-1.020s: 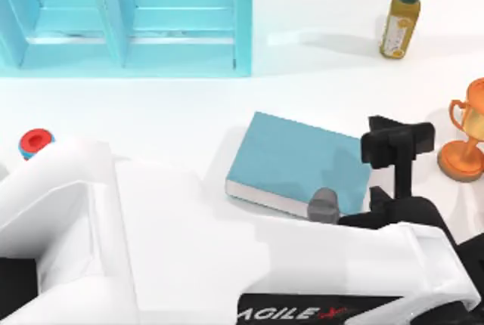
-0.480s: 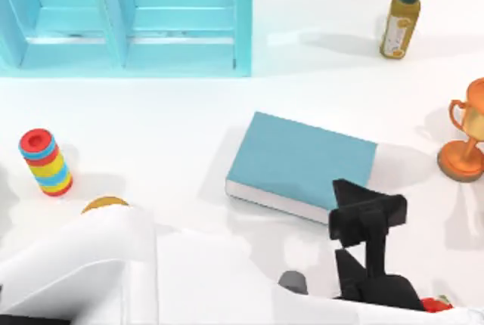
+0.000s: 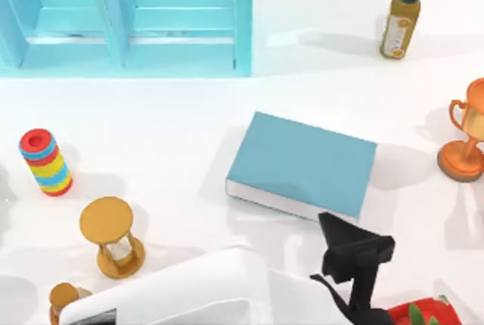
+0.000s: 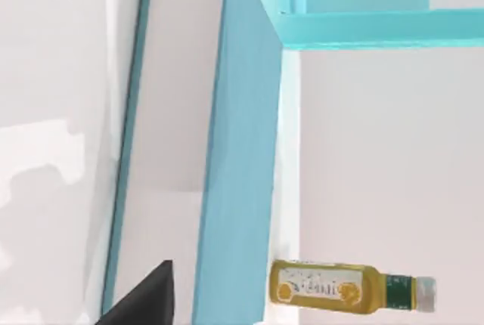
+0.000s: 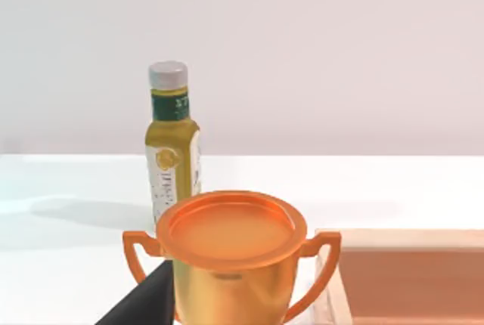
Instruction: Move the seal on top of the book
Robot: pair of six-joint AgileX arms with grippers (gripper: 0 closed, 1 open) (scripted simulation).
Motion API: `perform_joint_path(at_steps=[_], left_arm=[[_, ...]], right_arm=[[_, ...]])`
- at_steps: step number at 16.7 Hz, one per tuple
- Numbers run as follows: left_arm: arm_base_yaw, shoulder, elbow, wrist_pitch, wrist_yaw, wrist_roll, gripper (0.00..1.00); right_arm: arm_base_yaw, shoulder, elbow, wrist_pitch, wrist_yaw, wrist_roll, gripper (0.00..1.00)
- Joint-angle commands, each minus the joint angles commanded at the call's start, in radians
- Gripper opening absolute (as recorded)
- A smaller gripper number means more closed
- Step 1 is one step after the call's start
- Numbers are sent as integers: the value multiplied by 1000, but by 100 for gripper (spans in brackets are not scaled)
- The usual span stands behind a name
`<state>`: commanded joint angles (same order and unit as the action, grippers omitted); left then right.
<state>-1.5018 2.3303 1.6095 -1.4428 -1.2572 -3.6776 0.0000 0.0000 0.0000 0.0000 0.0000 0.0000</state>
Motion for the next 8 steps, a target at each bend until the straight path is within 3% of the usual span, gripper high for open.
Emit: perform_joint_path(at_steps=[5,8], left_arm=[[7,-9,-3,6,6,9,100],[31,-90,-19,61,67,87,100]], right_arm=[[0,0,0,0,0,0,100],[0,0,0,0,0,0,100]])
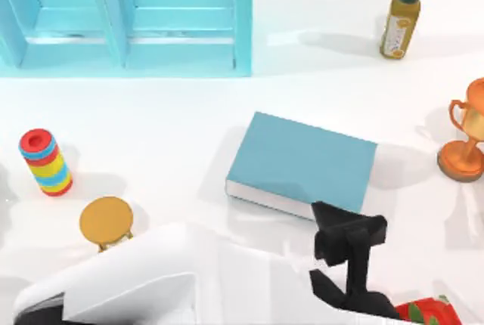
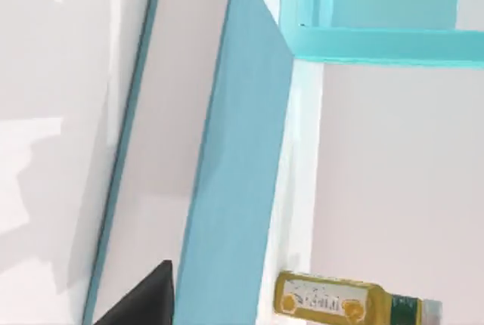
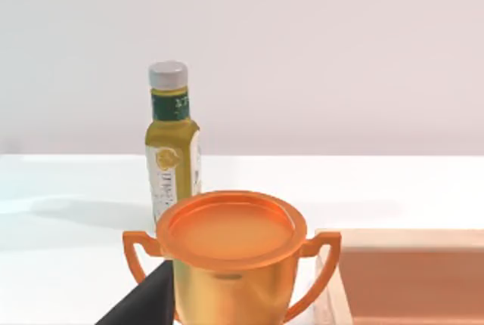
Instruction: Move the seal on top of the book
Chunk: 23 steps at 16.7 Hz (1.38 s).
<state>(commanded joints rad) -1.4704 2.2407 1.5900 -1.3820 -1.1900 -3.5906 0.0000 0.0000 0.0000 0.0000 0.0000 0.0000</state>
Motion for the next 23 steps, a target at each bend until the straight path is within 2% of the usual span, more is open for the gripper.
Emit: perform_joint_path(at_steps=[3,6,11,14,18,23], left_arm=[[79,-172,-38,121,118,161,100],[217,-436,-111,299,276,408,100],[514,-1034,-304,638,593,1004,100],[676,-1372,-434,798,737,1403,100],[863,-1691,-614,963,853,1860,100],[1066,-1907,-875,1137,967,2535,100]], right_arm=[[0,0,0,0,0,0,100],[0,0,0,0,0,0,100],[0,0,0,0,0,0,100],[0,0,0,0,0,0,100],[0,0,0,0,0,0,100],[0,0,0,0,0,0,100]])
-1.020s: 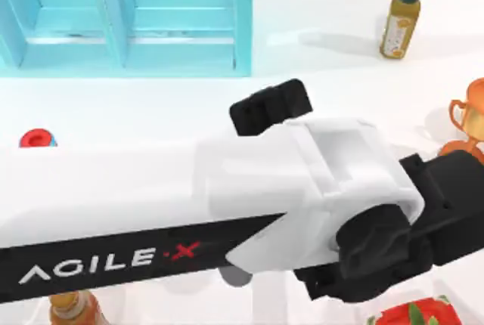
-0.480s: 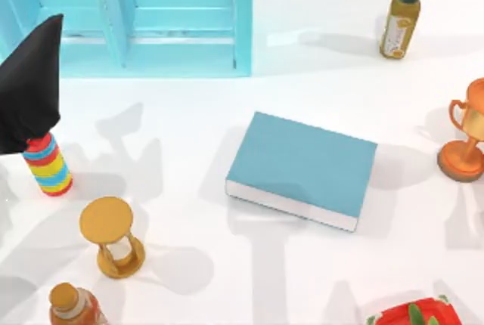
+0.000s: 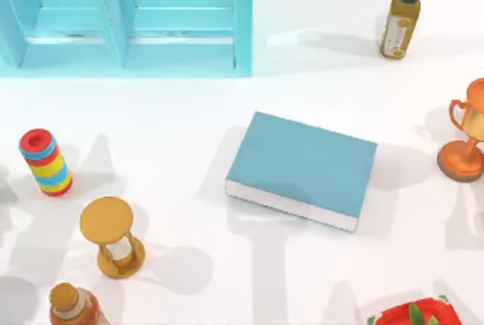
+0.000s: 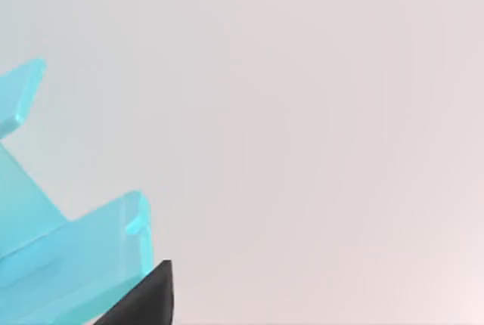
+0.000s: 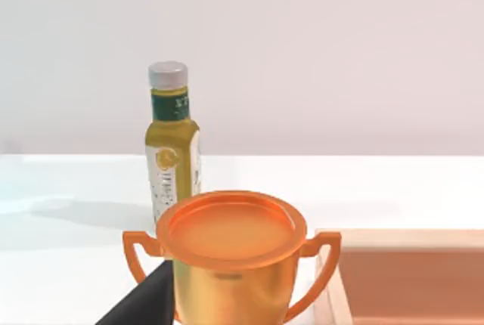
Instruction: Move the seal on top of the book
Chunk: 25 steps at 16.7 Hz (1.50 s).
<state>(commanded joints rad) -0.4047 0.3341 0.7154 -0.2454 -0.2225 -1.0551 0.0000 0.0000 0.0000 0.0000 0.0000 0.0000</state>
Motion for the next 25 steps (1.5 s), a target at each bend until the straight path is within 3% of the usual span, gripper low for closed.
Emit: perform_joint_path(at_steps=[5,11,14,21,25], left_arm=[[183,-196,-280,139,106,590,100],[361,-326,-643,236,209,985,100],[404,-334,-714,245,222,1054,100],[405,-334,-715,245,223,1055,100],[405,-334,-715,245,223,1055,100]], right_arm=[[0,0,0,0,0,0,100],[0,0,0,0,0,0,100],[0,0,0,0,0,0,100],[-3,10,10,-9,0,-3,100],[-43,158,152,-133,-2,-41,100]])
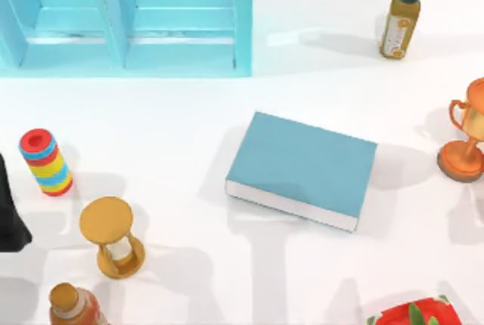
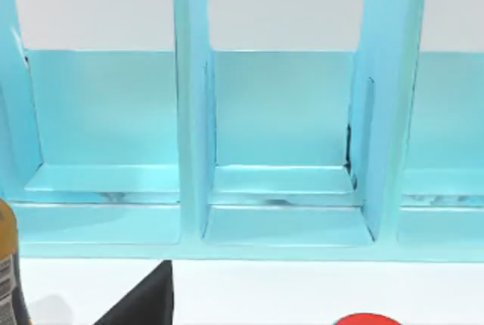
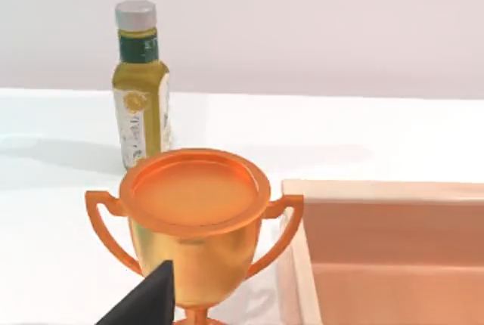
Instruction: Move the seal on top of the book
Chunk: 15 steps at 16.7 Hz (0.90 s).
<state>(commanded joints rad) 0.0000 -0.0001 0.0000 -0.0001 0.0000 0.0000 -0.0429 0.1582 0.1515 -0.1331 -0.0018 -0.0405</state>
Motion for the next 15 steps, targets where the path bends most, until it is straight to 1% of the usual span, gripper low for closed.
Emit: perform_joint_path(at_steps=[4,11,15], left_arm=[[0,0,0,0,0,0,100],[0,0,0,0,0,0,100],[0,0,0,0,0,0,100]], right_arm=[[-71,311,276,-219,-2,-67,100],[-225,1031,880,-690,-3,-215,100],[-304,1404,1192,-928,-1,-292,100]])
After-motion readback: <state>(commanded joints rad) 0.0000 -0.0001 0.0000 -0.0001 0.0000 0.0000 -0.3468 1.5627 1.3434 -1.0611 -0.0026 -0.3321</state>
